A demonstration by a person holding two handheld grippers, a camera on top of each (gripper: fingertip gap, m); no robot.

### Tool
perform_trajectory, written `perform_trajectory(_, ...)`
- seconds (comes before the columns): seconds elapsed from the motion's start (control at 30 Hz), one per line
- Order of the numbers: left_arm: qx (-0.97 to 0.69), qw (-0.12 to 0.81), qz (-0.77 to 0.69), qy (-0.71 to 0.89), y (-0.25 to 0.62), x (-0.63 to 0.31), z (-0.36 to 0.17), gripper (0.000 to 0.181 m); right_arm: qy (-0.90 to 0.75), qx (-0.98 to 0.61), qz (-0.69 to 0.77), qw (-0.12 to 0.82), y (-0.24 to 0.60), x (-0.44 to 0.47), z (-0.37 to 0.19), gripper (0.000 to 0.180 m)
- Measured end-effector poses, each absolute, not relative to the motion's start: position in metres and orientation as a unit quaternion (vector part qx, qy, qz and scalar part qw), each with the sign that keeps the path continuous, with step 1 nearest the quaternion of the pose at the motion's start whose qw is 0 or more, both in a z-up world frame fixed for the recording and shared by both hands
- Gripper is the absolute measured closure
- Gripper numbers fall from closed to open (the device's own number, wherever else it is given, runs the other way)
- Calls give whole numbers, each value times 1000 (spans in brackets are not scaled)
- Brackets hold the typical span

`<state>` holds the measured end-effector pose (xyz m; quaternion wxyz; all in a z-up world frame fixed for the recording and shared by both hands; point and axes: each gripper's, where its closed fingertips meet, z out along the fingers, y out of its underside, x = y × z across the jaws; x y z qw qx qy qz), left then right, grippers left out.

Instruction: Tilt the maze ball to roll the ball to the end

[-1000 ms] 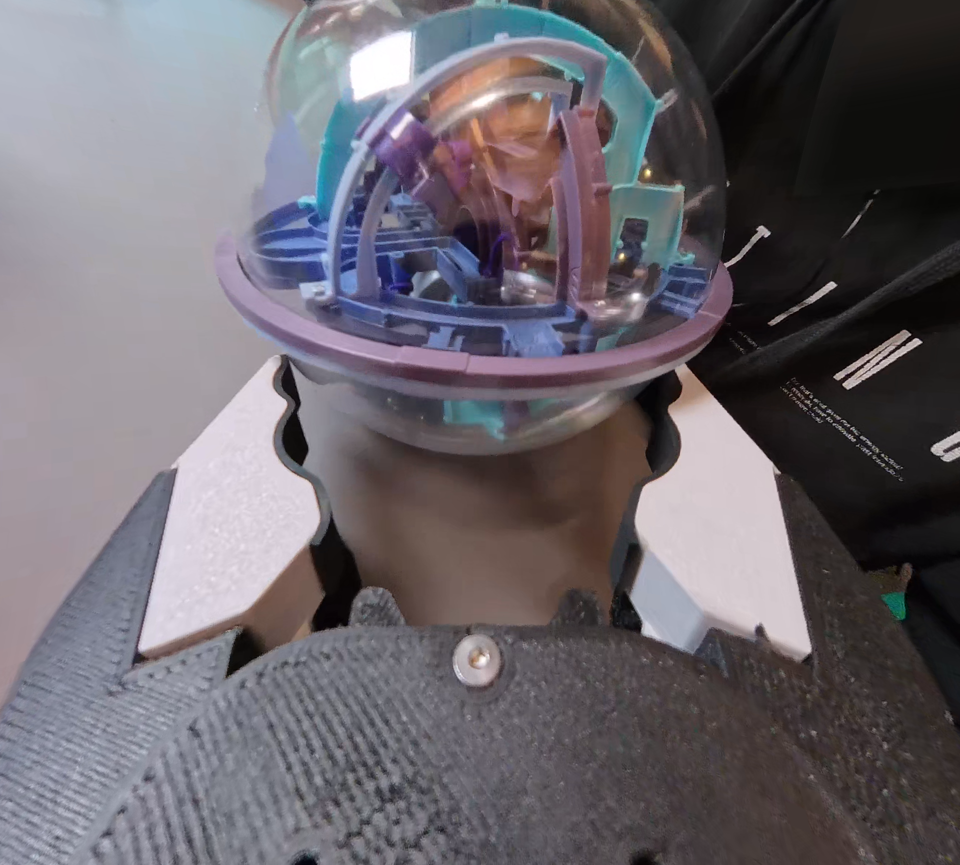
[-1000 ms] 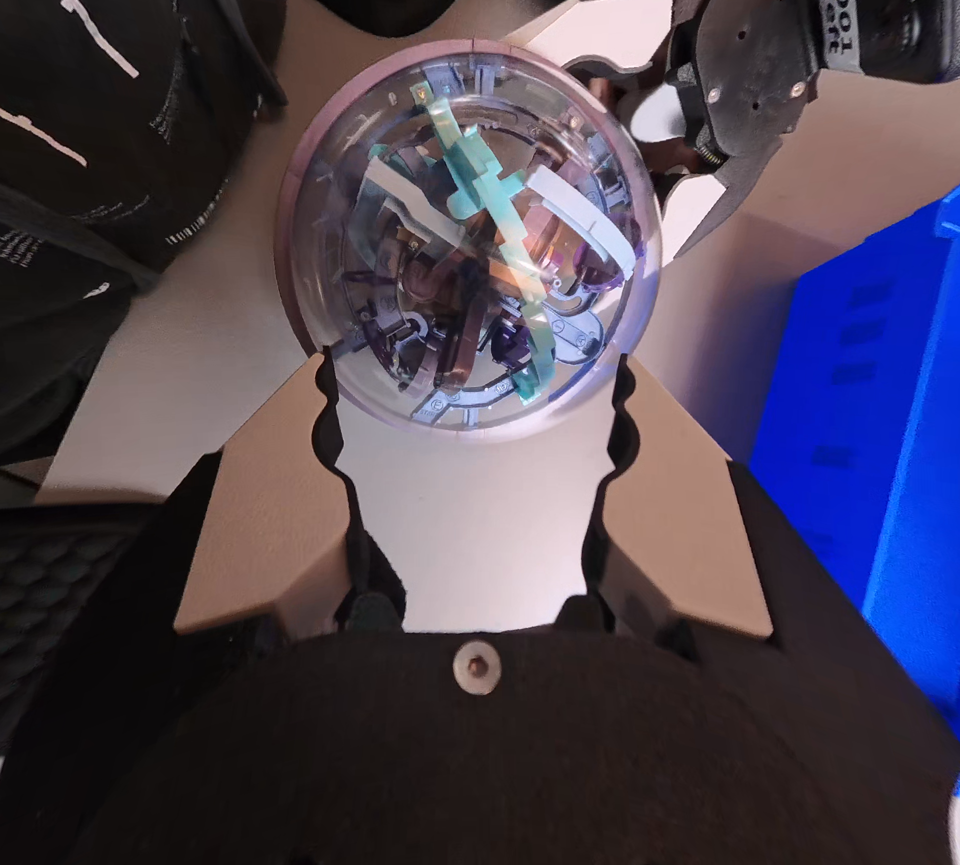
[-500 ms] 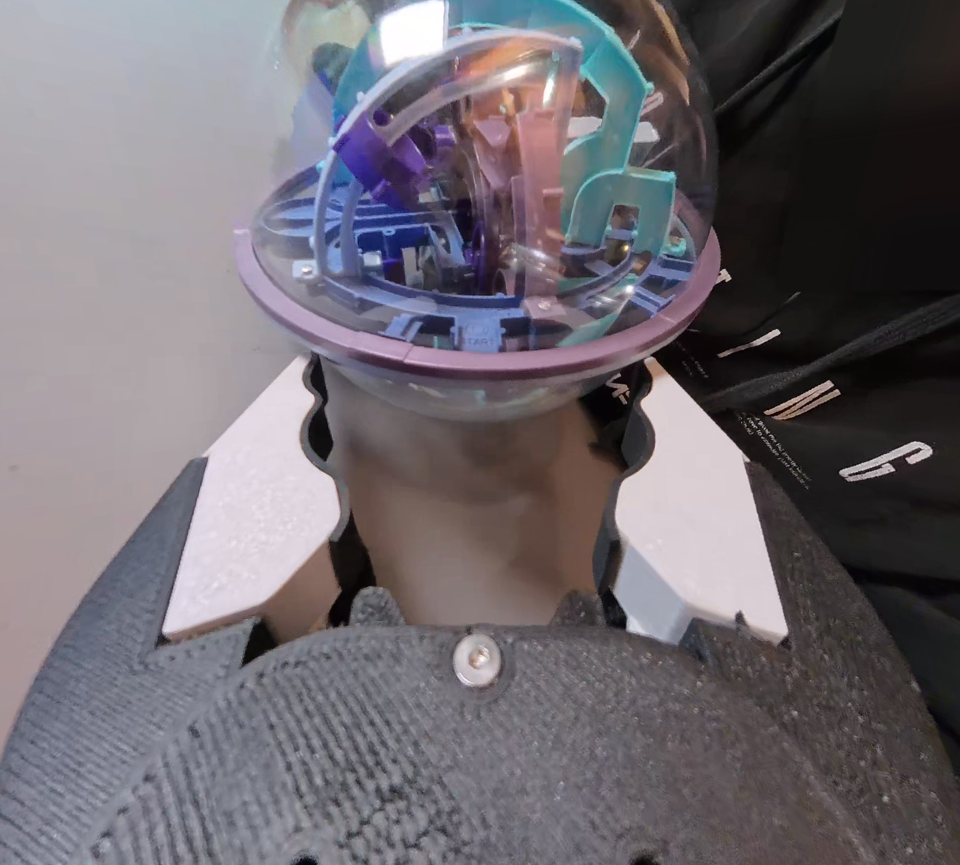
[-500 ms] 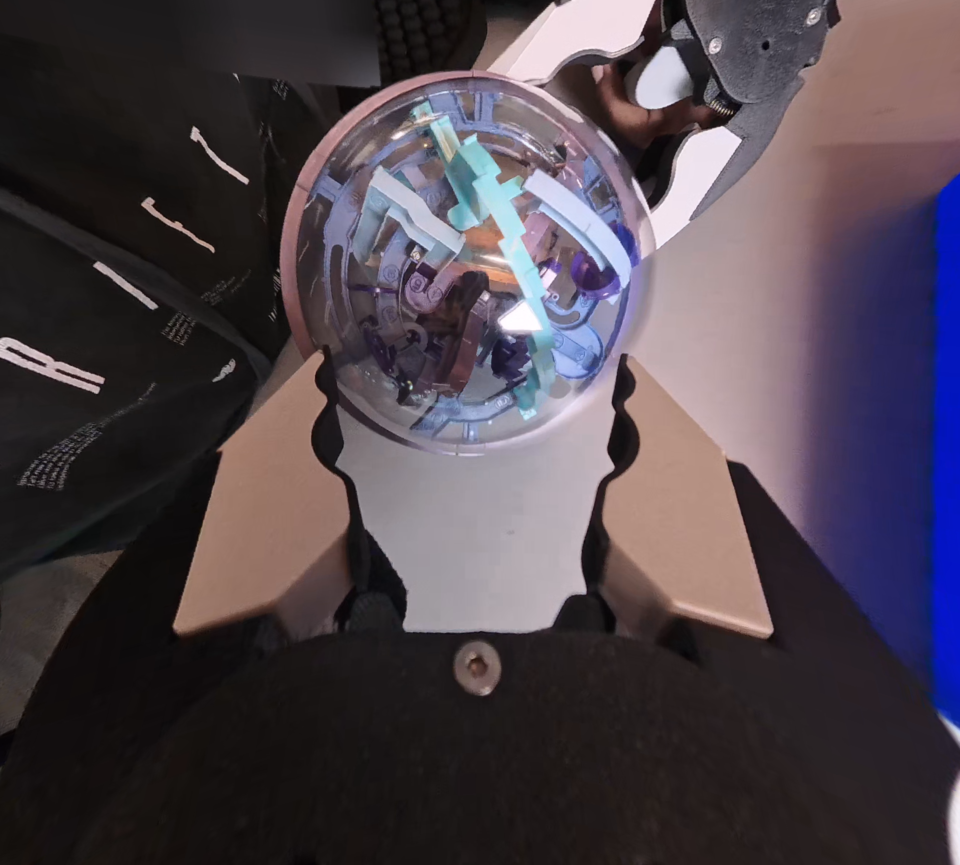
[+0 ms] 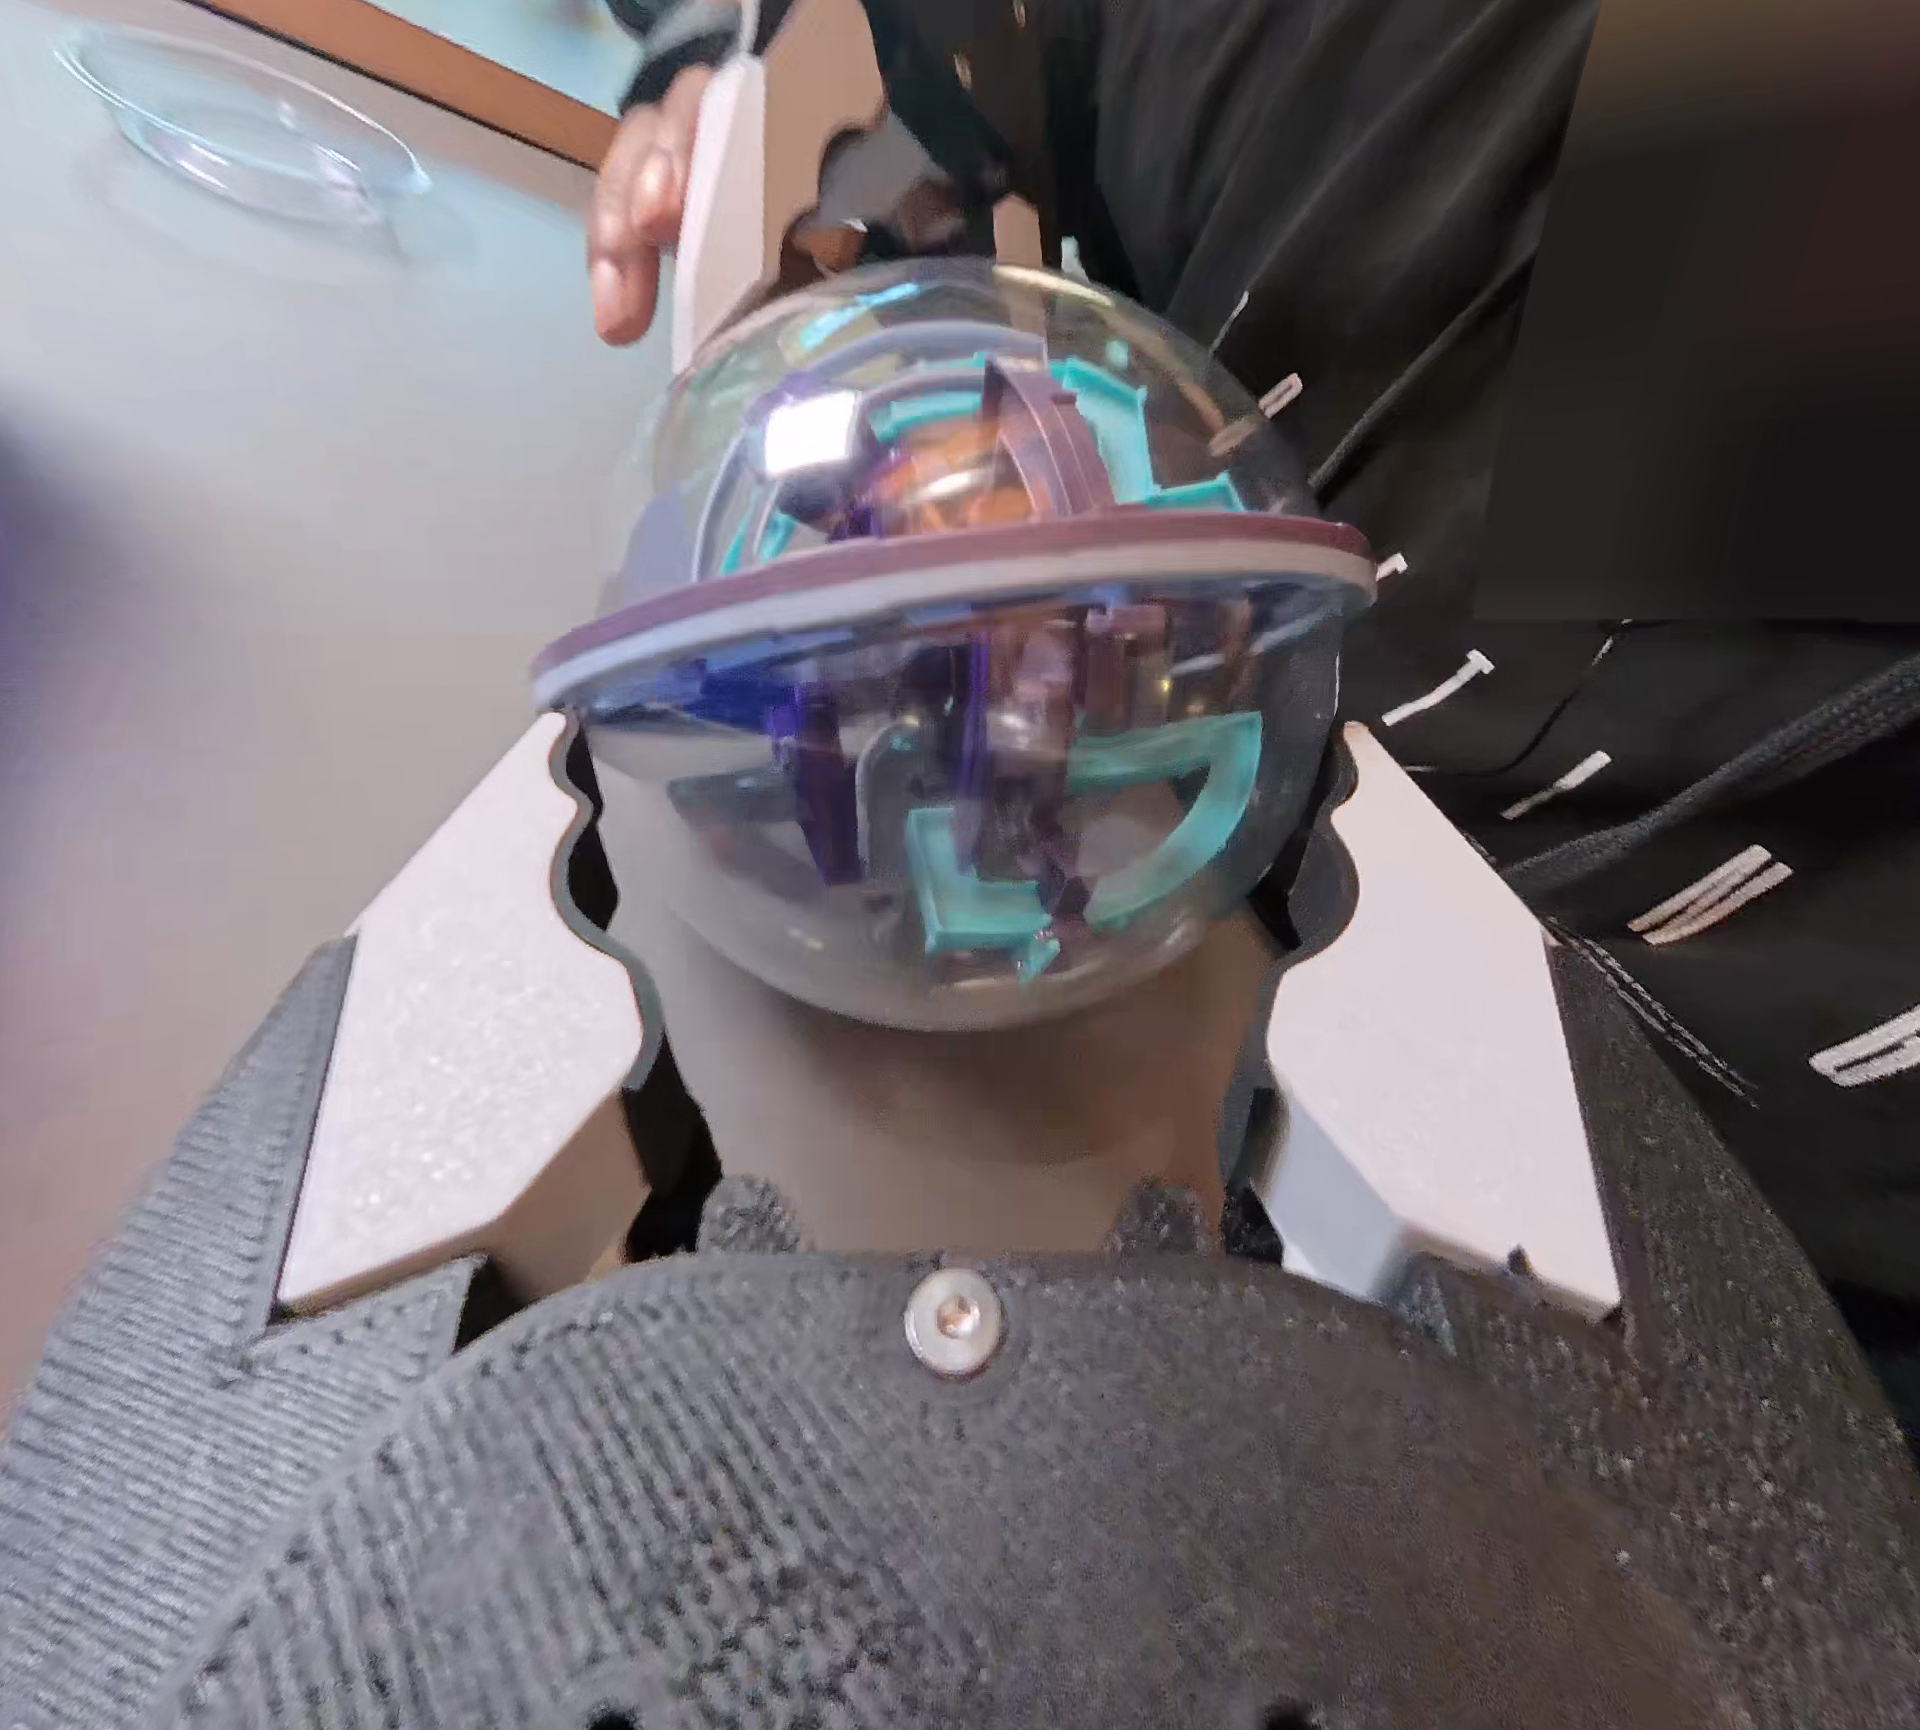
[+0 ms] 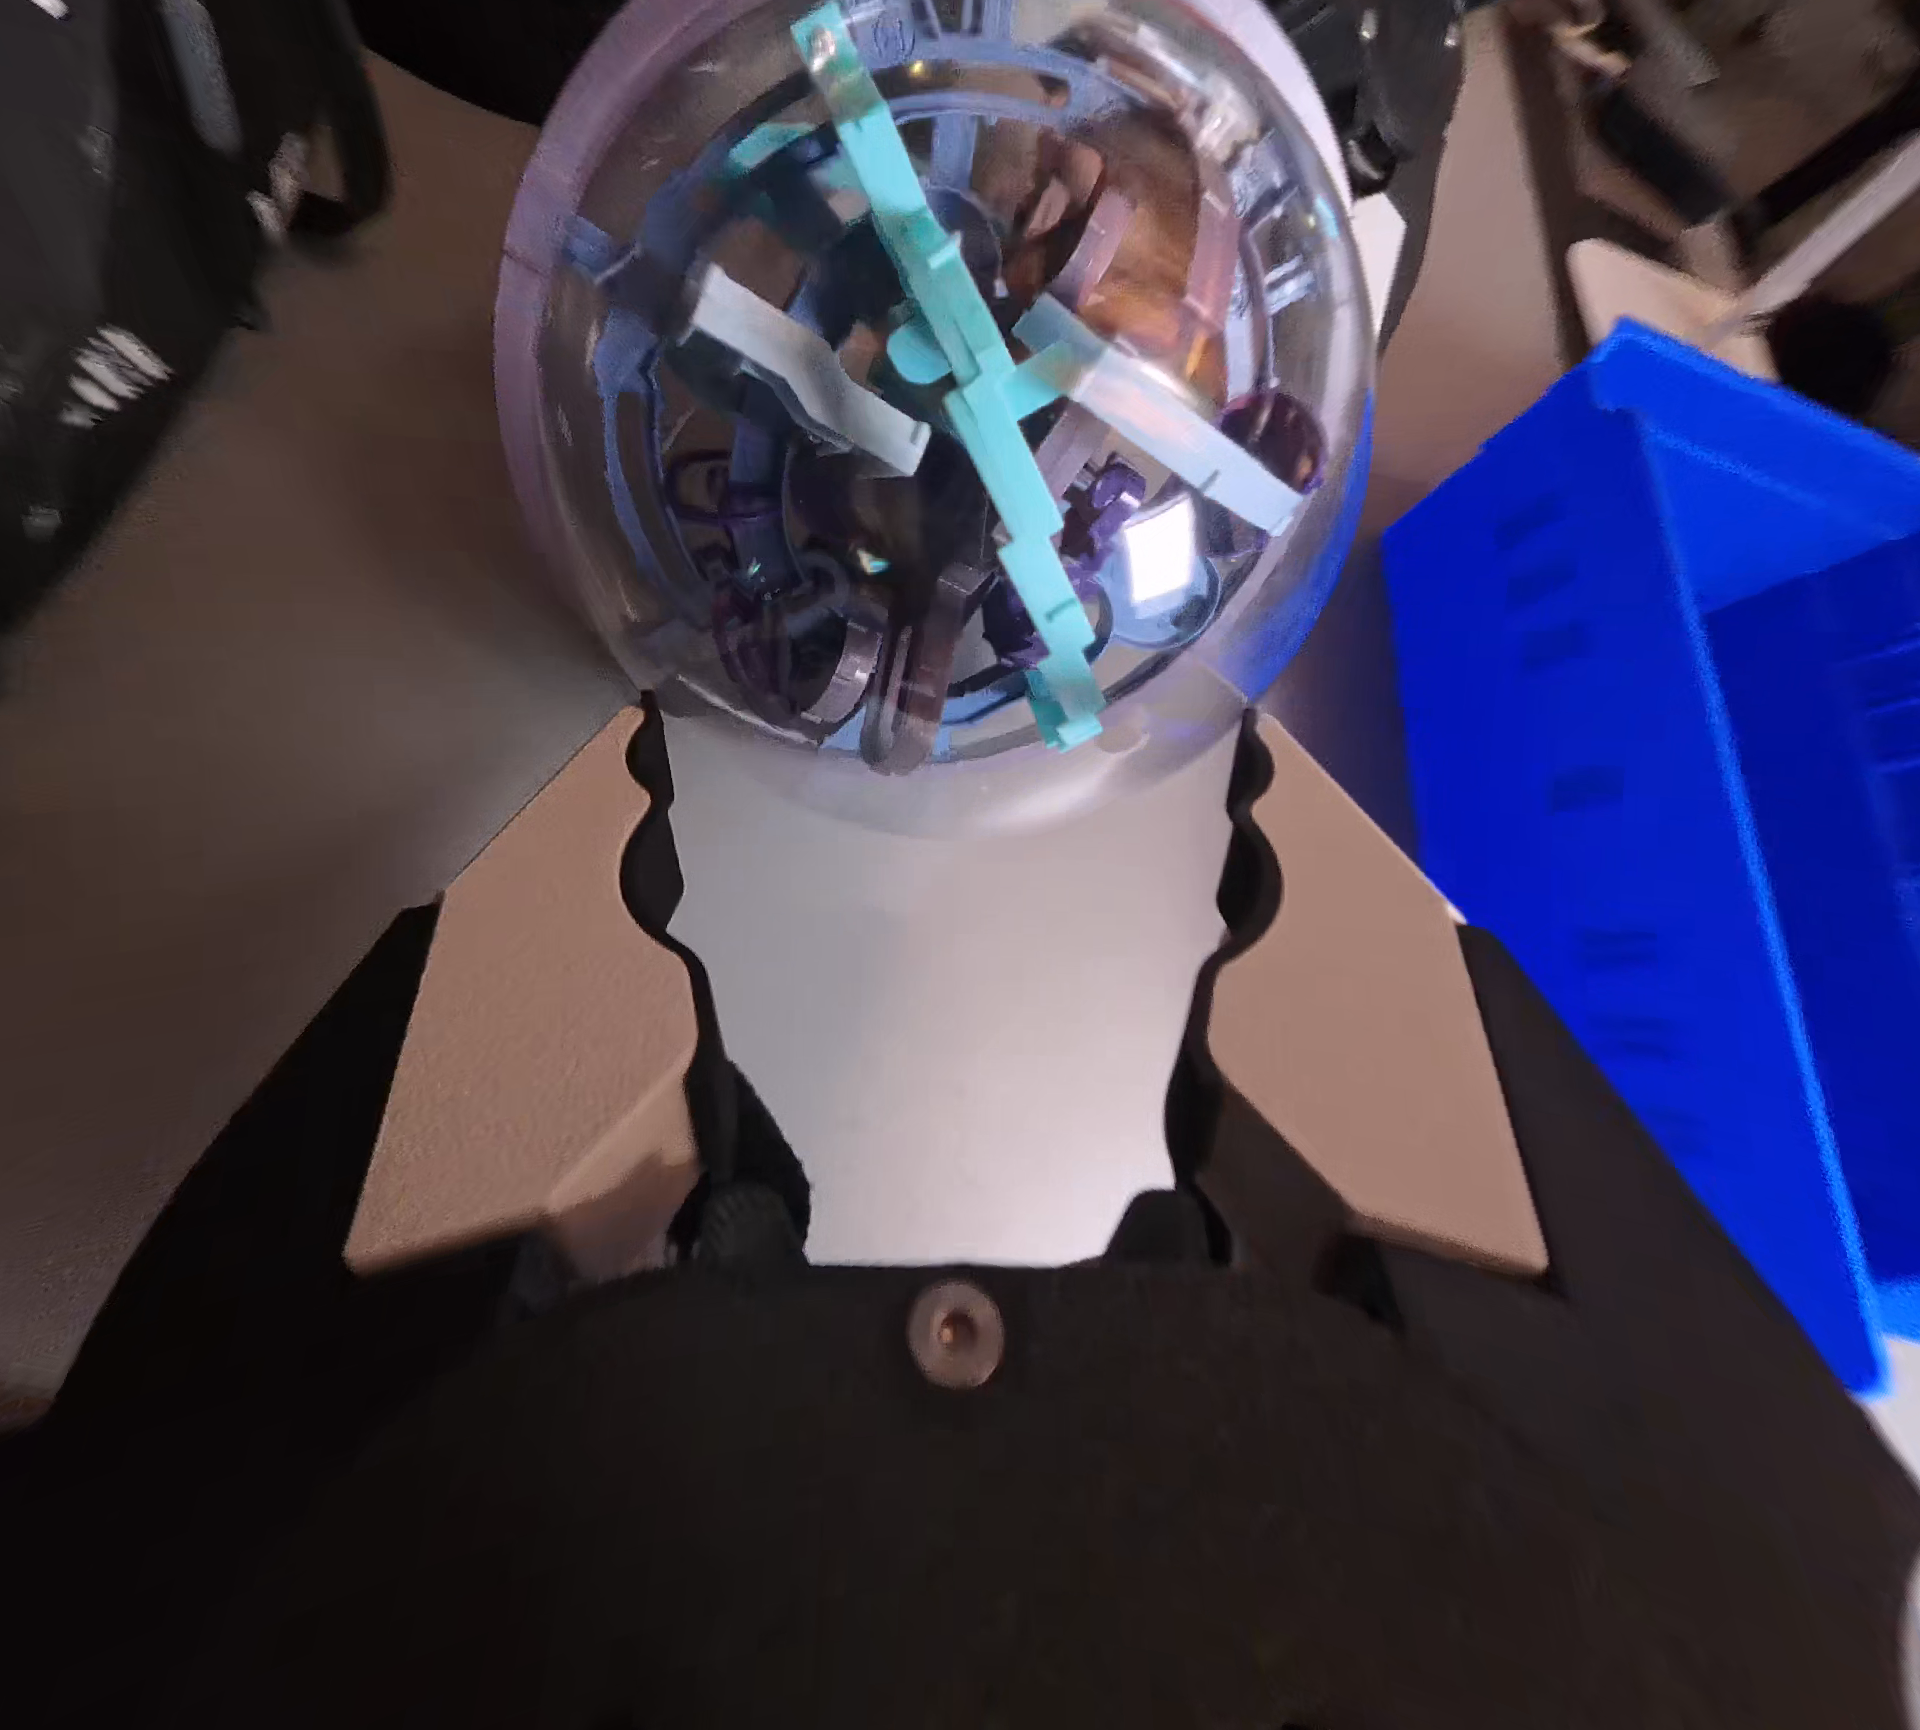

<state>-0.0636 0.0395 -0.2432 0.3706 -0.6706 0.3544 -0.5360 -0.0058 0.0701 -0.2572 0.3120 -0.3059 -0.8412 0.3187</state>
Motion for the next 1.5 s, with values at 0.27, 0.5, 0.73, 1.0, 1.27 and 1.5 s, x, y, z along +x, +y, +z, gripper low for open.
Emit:
perform_trajectory(0.27,-672,452,-462,362,63,-74,-215,49,-779,-266,227,520,87,-30,-266,74)
perform_trajectory(0.5,-713,441,-371,399,76,-70,-208,50,-731,-248,200,603,104,-41,-272,76)
perform_trajectory(0.73,-756,430,-301,390,79,-54,-209,50,-738,-220,141,623,118,-33,-276,88)
perform_trajectory(1.0,-792,461,-255,310,60,-56,-222,31,-747,-204,173,609,104,-22,-275,92)
perform_trajectory(1.27,-794,438,-166,386,51,-37,-241,26,-750,-201,164,609,98,-12,-276,88)
perform_trajectory(1.5,-775,433,-94,451,55,-29,-236,26,-753,-230,165,595,99,-6,-282,95)
